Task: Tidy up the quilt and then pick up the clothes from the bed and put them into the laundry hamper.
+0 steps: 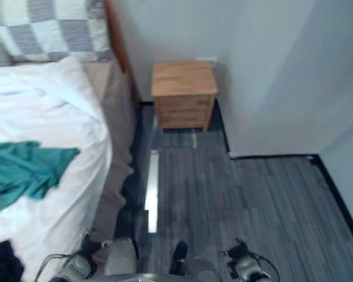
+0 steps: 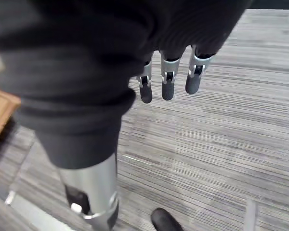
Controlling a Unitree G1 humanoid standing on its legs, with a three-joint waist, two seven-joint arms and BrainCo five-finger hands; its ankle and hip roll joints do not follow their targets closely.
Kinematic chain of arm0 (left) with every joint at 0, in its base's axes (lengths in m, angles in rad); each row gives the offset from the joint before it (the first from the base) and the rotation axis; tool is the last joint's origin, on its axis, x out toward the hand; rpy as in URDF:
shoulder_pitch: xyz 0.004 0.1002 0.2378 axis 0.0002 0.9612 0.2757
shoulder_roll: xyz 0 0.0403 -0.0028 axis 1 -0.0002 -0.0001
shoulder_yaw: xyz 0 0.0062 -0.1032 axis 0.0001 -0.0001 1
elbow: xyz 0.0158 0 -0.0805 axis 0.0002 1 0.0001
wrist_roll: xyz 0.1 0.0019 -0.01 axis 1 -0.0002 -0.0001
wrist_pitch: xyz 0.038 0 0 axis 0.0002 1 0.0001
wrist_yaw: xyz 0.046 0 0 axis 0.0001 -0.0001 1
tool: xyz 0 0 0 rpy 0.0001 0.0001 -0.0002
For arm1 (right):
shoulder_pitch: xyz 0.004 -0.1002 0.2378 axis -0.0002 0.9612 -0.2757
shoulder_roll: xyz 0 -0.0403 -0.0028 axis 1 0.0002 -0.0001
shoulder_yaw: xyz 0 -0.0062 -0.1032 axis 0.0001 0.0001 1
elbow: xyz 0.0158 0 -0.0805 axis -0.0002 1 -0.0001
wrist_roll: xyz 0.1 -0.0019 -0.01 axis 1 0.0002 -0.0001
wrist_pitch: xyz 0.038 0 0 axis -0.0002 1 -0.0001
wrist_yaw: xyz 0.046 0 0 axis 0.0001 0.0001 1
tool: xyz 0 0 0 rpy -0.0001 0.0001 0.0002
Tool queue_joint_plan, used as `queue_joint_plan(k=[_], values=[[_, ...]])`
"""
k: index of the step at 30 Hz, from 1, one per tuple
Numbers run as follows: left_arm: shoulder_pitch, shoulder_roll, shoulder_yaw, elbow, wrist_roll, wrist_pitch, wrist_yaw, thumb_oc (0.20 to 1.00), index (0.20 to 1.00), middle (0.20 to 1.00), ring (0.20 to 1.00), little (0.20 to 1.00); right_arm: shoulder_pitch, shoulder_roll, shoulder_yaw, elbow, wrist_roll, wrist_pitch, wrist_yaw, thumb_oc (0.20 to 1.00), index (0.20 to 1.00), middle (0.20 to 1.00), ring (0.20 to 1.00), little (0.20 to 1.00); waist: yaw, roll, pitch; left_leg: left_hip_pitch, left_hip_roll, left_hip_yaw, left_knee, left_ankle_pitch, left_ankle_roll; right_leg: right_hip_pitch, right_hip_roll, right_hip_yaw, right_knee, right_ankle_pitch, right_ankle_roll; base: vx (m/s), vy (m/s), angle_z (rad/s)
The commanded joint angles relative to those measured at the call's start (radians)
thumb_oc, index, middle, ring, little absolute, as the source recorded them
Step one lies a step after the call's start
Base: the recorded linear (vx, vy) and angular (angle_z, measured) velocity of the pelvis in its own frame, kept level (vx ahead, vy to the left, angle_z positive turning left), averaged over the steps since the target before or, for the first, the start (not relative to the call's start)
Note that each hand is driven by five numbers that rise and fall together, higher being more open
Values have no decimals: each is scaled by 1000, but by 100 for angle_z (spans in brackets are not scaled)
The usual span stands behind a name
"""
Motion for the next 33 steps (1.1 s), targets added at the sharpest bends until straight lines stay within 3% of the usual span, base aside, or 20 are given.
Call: queue_joint_plan(k=[1, 2, 3, 5, 7, 8, 9, 11, 12, 15, 18, 20, 22, 23, 26, 28, 29, 30, 32, 33], values=[[-91, 24, 11, -25, -8, -4, 42, 1000, 1000, 1000, 1000, 1000, 18, -27, -3, -20, -41, -1, 8, 1000, 1000, 1000, 1000, 1000, 43, 26, 97, 131, -46, 108, -440, 45, 19, 86, -138, -47, -136, -11, 90, 619, 354, -36], [-82, 29, 18, -23, 0, -3, 35, 1000, 1000, 1000, 1000, 1000, 22, -27, -3, -22, -53, 0, 7, 1000, 1000, 1000, 1000, 1000, 39, 41, 69, 138, -66, 237, -598, 86, 0, 126, -108, -71, -136, -54, 102, 414, 186, -51], [-77, 32, 17, -32, 9, -1, 30, 1000, 1000, 1000, 1000, 1000, 26, -29, -5, -30, -56, 1, 3, 1000, 1000, 1000, 1000, 1000, 29, 37, 67, 121, -42, 344, -582, 85, 8, 144, -95, -92, -136, -69, 93, 413, 185, -47], [-66, 40, 25, -40, 4, 6, 18, 1000, 1000, 1000, 1000, 1000, 42, -24, -1, -34, -62, 6, 11, 1000, 1000, 1000, 1000, 1000, 27, 27, 45, 160, -28, 416, -586, 82, 40, 170, -75, -113, -120, -62, 91, 419, 208, 12], [-61, 37, 35, -28, -2, 4, 13, 1000, 1000, 1000, 1000, 1000, 49, -15, 4, -32, -79, 7, 16, 1000, 1000, 1000, 1000, 1000, 33, 17, 32, 194, -70, 393, -615, 68, 61, 173, -83, -120, -66, -73, 106, 433, 238, 19], [-54, 39, 24, 2, 8, 7, 13, 1000, 1000, 1000, 1000, 1000, 62, 4, -5, -20, -87, 4, 13, 1000, 1000, 1000, 1000, 1000, 44, 0, 30, 252, -89, 382, -652, 33, 88, 118, -131, -170, 176, -63, 163, 537, 301, 20], [-54, 47, 39, 10, -15, 8, 20, 1000, 1000, 1000, 1000, 1000, 50, 9, -13, -24, -89, 9, 17, 1000, 1000, 1000, 1000, 1000, 19, 12, 41, 304, -108, 360, -682, 1, 115, 43, -210, -171, 435, 19, 230, 534, 304, 60], [-55, 46, 39, 10, -15, 8, 20, 1000, 1000, 1000, 1000, 1000, 48, 9, -13, -23, -89, 9, 17, 1000, 1000, 1000, 1000, 1000, 18, 9, 43, 306, -115, 360, -685, 1, 118, 39, -219, -170, 446, 15, 234, 248, 148, 96], [-63, 48, 43, 24, -30, 9, 28, 1000, 1000, 1000, 1000, 1000, 34, 10, -25, -27, -82, 10, 15, 1000, 1000, 1000, 1000, 1000, -8, 27, 57, 356, -121, 304, -730, -4, 129, -61, -257, -120, 588, 35, 238, 317, 98, 109], [-121, 41, 29, 47, -31, 31, 52, 1000, 1000, 1000, 1000, 1000, 17, 12, -28, -27, -63, 7, 16, 1000, 1000, 1000, 1000, 1000, -36, 42, 53, 397, -114, 247, -781, 13, 121, -129, -223, -51, 490, 2, 183, 295, -24, 123], [-59, -23, -11, 95, 24, -4, 69, 1000, 1000, 1000, 1000, 1000, 20, 33, -39, -44, -1, -14, -20, 1000, 1000, 1000, 1000, 1000, -43, 34, 63, 416, -157, 65, -799, -5, 99, -168, -205, 186, 30, 23, 162, 477, -202, 125], [-62, -32, -18, 130, 3, -19, 77, 1000, 1000, 1000, 1000, 1000, 27, 35, -44, -53, 26, -8, -18, 1000, 1000, 1000, 1000, 1000, -67, 24, 63, 419, -180, -52, -799, -9, 83, -209, -191, 378, -46, 75, 187, 387, -163, 244], [-68, -30, -20, 140, -4, -20, 78, 1000, 1000, 1000, 1000, 1000, 28, 34, -36, -56, 25, -6, -18, 1000, 1000, 1000, 1000, 1000, -67, 14, 69, 421, -181, -85, -790, -14, 76, -213, -197, 401, -57, 101, 200, 316, -269, 200], [-64, -16, 5, 176, -34, -31, 81, 1000, 1000, 1000, 1000, 1000, 21, 49, -22, -46, 3, -2, -12, 1000, 1000, 1000, 1000, 1000, -43, -27, 64, 420, -176, -116, -759, -32, 62, -155, -239, 286, -87, 132, 208, 468, -496, 138], [-34, -8, 34, 183, -44, -34, 67, 1000, 1000, 1000, 1000, 1000, 14, 34, -2, -35, -49, -13, -4, 1000, 1000, 1000, 1000, 1000, -39, -38, 42, 394, -115, -150, -680, -61, 38, -84, -234, 224, -136, 134, 190, 428, -414, 198], [-31, -7, 51, 170, -60, -35, 64, 1000, 1000, 1000, 1000, 1000, 0, 7, -2, -26, -72, -11, -10, 1000, 1000, 1000, 1000, 1000, -45, -41, 51, 341, -60, -45, -596, -45, 22, -46, -268, 135, -136, 124, 187, 173, -232, 156], [-35, -5, 57, 160, -68, -36, 67, 1000, 1000, 1000, 1000, 1000, -9, -12, -2, -39, -78, -8, -11, 1000, 1000, 1000, 1000, 1000, -61, -40, 59, 311, -20, 92, -541, -21, 18, -22, -283, 63, -136, 114, 179, 57, -169, 130], [-35, -5, 57, 160, -68, -36, 67, 1000, 1000, 1000, 1000, 1000, -10, -12, -2, -39, -78, -8, -11, 1000, 1000, 1000, 1000, 1000, -63, -41, 57, 307, -21, 90, -542, -19, 18, -24, -284, 62, -136, 115, 178, 74, -204, 167], [-38, 26, 80, 130, -69, -23, 55, 1000, 1000, 1000, 1000, 1000, -21, -43, -24, -54, -67, 8, -24, 1000, 1000, 1000, 1000, 1000, -89, -28, 47, 257, 24, 444, -443, -42, 41, 35, -263, -104, -136, 49, 146, 67, -223, 224], [-39, 33, 87, 127, -67, -20, 52, 1000, 1000, 1000, 1000, 1000, -23, -50, -35, -64, -62, 8, -27, 1000, 1000, 1000, 1000, 1000, -93, -26, 43, 242, 35, 496, -446, -29, 40, 41, -253, -134, -136, 39, 139, 34, -165, 169]])
